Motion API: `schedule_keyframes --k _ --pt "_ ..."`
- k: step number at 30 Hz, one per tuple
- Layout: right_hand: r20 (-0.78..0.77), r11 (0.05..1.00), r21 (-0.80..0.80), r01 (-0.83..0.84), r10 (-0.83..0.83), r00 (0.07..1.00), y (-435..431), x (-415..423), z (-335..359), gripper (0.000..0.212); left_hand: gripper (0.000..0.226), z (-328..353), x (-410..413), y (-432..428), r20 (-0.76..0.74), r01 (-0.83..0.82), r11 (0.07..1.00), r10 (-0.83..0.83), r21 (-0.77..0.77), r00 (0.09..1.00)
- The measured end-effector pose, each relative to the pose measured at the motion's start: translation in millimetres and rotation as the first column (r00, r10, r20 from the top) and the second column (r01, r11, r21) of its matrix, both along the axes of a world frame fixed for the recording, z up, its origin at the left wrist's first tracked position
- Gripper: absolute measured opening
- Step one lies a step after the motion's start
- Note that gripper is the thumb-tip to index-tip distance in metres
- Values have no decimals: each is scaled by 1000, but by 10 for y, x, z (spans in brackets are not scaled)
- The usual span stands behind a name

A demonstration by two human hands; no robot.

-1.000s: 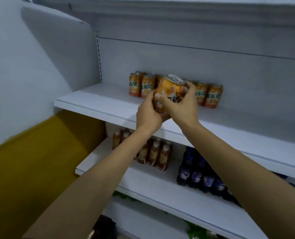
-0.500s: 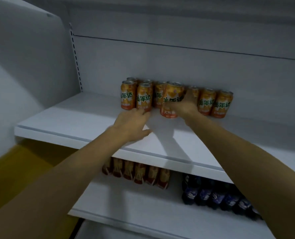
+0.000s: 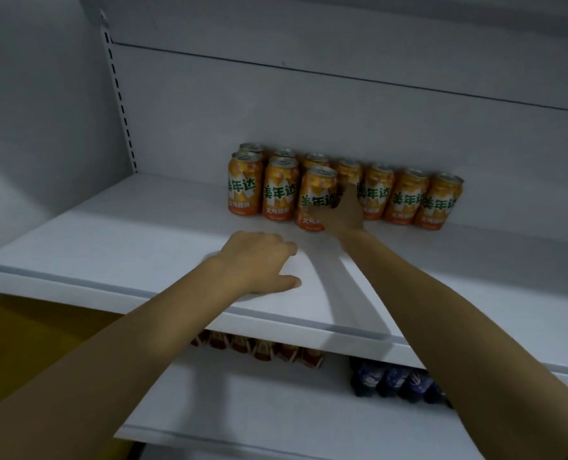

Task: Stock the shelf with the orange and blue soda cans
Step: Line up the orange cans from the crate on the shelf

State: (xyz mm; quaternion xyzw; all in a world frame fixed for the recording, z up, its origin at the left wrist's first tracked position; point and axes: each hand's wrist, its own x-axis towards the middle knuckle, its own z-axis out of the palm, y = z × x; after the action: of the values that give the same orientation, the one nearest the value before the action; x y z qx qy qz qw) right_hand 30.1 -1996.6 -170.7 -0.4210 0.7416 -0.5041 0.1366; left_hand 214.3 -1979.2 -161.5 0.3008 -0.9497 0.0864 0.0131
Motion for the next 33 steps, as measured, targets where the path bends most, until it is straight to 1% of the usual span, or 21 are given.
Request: schedule_keyframes --k 7,12,14,16,18,19,20,21,22,24,27,30,33 --pt "-97 998 50 42 -37 995 27 36 -159 72 46 30 4 -38 45 30 999 -30 18 999" --pt "-129 996 71 50 -41 991 -70 104 -69 69 47 35 -18 -78 42 35 999 -36 35 998" --pt "-128 995 79 57 -47 991 -95 112 -54 70 47 46 -30 -92 46 29 998 -31 46 998" --pt "-128 991 118 60 -44 991 -72 104 -48 74 48 55 -29 -91 56 14 998 -18 64 998" --pt "-64 983 174 60 -50 997 -16 85 -43 83 48 71 -25 -86 60 -2 996 -3 91 998" --pt "-23 975 218 52 -48 999 31 88 -43 89 47 83 -26 -83 59 -16 993 9 117 998" --pt "-14 962 270 30 -27 1000 96 107 -31 94 47 100 -20 -66 62 -42 988 33 146 998" --pt "-47 945 328 2 14 999 138 128 -9 96 48 119 -14 -79 67 -71 983 61 168 996" --pt "-105 920 388 -44 92 990 185 147 34 98 49 145 2 -85 76 -110 979 98 174 992" --pt "-222 852 505 -141 286 932 358 215 198 99 53 214 69 -21 80 -201 968 191 152 978" --pt "-319 767 607 -209 476 820 694 347 501 85 57 318 244 172 59 -326 941 321 97 945" --pt "-377 728 621 -291 603 703 1116 555 662 83 59 313 491 497 52 -451 889 448 82 893" --pt "-435 698 604 -385 694 574 1527 825 600 83 59 191 719 976 8 -537 839 539 86 842"
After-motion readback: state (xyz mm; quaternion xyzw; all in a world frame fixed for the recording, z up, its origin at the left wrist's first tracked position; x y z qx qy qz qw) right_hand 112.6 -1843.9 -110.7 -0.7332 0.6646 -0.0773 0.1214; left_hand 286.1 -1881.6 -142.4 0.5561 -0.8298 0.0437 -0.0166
